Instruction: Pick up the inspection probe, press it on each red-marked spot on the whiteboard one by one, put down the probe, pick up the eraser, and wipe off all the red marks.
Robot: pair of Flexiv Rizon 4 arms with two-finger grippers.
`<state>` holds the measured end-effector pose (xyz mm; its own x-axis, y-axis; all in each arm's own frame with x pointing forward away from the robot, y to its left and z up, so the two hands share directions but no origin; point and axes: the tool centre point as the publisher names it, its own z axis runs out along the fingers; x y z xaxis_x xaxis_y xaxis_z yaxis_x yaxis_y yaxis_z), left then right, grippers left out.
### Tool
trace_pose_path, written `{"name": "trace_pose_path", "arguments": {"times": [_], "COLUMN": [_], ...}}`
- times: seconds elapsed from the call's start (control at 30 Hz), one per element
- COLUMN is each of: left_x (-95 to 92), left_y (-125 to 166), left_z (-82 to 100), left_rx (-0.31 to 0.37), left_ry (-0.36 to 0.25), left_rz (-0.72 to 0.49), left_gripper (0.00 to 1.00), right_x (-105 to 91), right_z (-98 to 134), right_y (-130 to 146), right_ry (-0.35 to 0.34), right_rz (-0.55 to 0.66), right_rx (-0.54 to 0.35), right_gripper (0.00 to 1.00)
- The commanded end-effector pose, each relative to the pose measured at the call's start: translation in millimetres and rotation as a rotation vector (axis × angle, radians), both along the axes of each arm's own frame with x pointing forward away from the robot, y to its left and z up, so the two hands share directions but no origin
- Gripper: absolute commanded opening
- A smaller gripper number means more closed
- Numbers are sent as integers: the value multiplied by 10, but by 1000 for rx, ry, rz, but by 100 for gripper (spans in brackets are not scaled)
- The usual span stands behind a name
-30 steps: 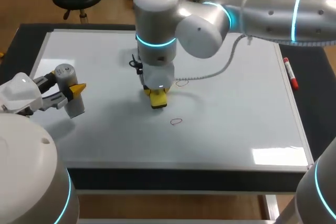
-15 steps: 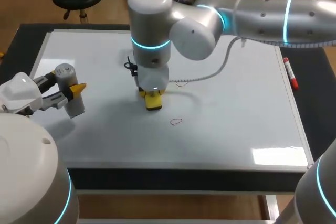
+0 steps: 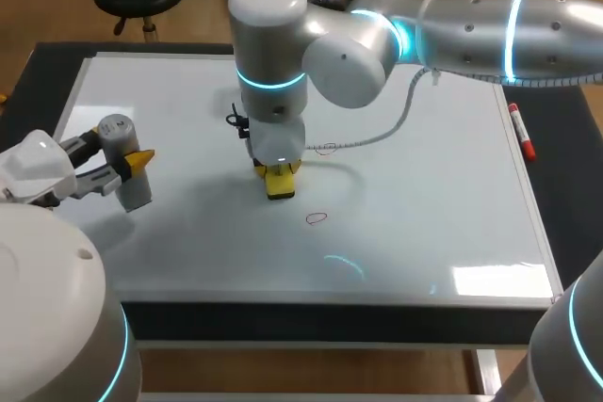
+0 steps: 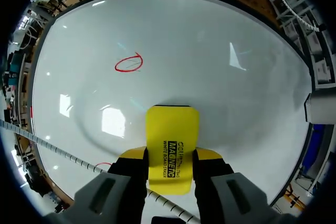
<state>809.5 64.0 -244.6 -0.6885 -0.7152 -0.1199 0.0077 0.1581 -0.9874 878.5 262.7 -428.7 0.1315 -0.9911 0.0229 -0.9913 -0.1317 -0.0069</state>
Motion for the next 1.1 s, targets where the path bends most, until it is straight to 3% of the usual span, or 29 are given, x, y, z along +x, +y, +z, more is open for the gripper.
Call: {"name": "trace_pose_path", "arguments": {"times": [0.03, 0.37, 0.77, 1.1], "left_x": [14, 14, 14, 14], "left_y": [-27, -27, -27, -27], "left_z": [7, 7, 7, 7], "left_rx": [2, 2, 2, 2], "left_ry": [-2, -2, -2, -2], "left_rz": [8, 8, 8, 8], "left_gripper": [0, 0, 0, 0], "right_x": [1, 22, 129, 337], "right_z": [-26, -49, 230, 417], "right_y": [-157, -429, -651, -1110], "right_ry": [-2, 8, 15, -3], "right_rz": [-14, -61, -102, -176], "right_rx": [-8, -17, 47, 47], "right_gripper": [0, 0, 0, 0]}}
